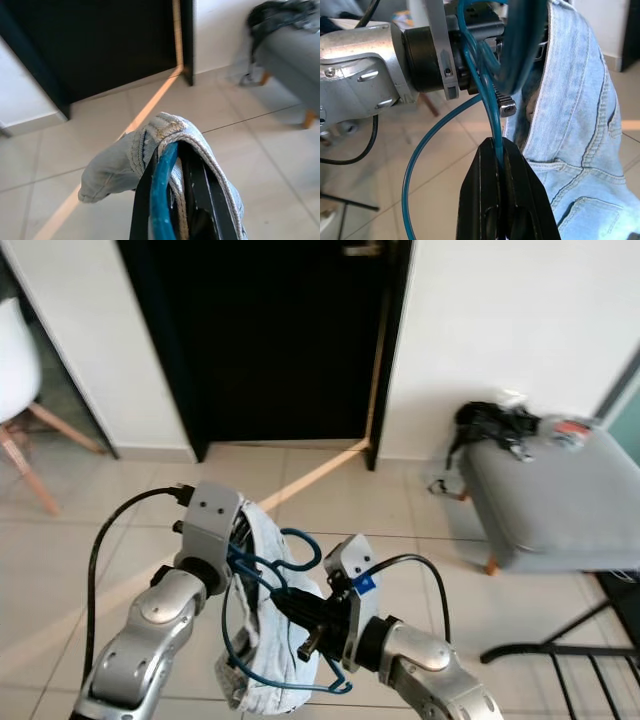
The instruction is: Hang hanger
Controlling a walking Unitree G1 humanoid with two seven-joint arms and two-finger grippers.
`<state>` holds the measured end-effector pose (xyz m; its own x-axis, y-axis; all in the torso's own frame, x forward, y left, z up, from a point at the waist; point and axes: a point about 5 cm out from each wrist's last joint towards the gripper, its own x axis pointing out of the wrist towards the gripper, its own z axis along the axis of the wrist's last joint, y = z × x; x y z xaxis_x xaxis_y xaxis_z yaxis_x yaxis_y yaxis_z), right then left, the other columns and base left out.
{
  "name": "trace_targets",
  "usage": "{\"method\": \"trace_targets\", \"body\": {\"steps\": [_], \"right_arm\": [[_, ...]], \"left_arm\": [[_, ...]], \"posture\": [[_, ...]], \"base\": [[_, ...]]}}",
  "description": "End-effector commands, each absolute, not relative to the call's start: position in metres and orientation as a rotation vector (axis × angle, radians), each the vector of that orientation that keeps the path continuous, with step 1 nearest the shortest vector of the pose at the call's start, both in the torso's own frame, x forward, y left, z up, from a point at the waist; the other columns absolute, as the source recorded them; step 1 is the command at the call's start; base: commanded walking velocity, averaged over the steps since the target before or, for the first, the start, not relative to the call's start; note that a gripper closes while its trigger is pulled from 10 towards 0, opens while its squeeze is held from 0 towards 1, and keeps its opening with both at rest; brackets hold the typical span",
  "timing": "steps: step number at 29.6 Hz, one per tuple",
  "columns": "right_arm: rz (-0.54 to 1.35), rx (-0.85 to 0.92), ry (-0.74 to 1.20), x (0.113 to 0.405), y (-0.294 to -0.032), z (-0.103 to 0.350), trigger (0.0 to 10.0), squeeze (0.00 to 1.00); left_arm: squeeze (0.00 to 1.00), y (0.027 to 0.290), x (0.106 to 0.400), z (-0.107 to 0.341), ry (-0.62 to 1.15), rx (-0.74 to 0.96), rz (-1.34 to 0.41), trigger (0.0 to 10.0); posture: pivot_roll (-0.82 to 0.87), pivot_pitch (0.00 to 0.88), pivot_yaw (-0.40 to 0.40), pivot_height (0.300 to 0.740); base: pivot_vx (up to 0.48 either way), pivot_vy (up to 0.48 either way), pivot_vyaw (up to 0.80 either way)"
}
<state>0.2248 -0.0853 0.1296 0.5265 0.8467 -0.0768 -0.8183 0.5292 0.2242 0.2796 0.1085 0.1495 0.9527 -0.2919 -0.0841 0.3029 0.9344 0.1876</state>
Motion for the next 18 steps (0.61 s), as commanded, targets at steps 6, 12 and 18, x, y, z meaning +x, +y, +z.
{"method": "trace_targets", "body": {"steps": [6,12,18], "right_arm": [[0.952,0.172,0.112,0.2325,-0.0894,0.1397,10.0,0.00],[0.915,0.205,0.107,0.2360,-0.0932,0.1407,10.0,0.00],[0.894,0.229,0.097,0.2381,-0.0961,0.1425,10.0,0.00]], "left_arm": [[0.00,0.0872,0.2713,0.1430,0.069,0.167,-0.424,10.0],[0.00,0.0894,0.2720,0.1446,0.060,0.154,-0.405,10.0],[0.00,0.0917,0.2728,0.1464,0.051,0.145,-0.389,10.0]], "posture": [[-0.03,0.103,-0.037,0.740],[-0.03,0.100,-0.037,0.740],[-0.03,0.100,-0.037,0.740]], "base": [[0.000,0.000,0.77],[0.000,0.000,0.77],[0.000,0.000,0.77]]}}
